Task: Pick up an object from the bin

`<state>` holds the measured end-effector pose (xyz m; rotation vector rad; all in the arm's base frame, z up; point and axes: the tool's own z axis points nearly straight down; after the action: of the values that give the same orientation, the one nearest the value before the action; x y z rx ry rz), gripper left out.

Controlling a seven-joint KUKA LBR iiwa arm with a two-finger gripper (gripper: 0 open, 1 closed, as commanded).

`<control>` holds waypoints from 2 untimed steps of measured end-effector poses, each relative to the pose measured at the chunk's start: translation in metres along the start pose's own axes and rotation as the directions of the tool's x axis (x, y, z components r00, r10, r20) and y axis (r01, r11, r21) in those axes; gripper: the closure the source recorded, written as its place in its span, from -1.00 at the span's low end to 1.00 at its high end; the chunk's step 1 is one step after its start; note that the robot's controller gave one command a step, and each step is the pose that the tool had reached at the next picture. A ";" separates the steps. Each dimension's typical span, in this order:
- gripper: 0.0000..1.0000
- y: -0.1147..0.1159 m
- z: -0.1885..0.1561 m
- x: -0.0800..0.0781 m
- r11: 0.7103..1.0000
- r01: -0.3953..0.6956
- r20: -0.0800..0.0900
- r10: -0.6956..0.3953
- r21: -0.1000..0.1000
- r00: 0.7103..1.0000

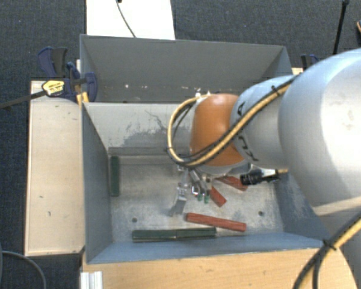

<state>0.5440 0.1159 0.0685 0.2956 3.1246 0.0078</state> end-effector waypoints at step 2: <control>-1.00 -0.123 -0.001 -0.058 0.984 -0.177 -0.002 0.177 0.007 0.984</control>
Offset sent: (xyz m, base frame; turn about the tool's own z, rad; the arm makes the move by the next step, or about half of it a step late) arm 0.0088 -0.0594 0.0693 0.0463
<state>0.5782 -0.0155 0.0694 0.5726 3.0895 -0.0014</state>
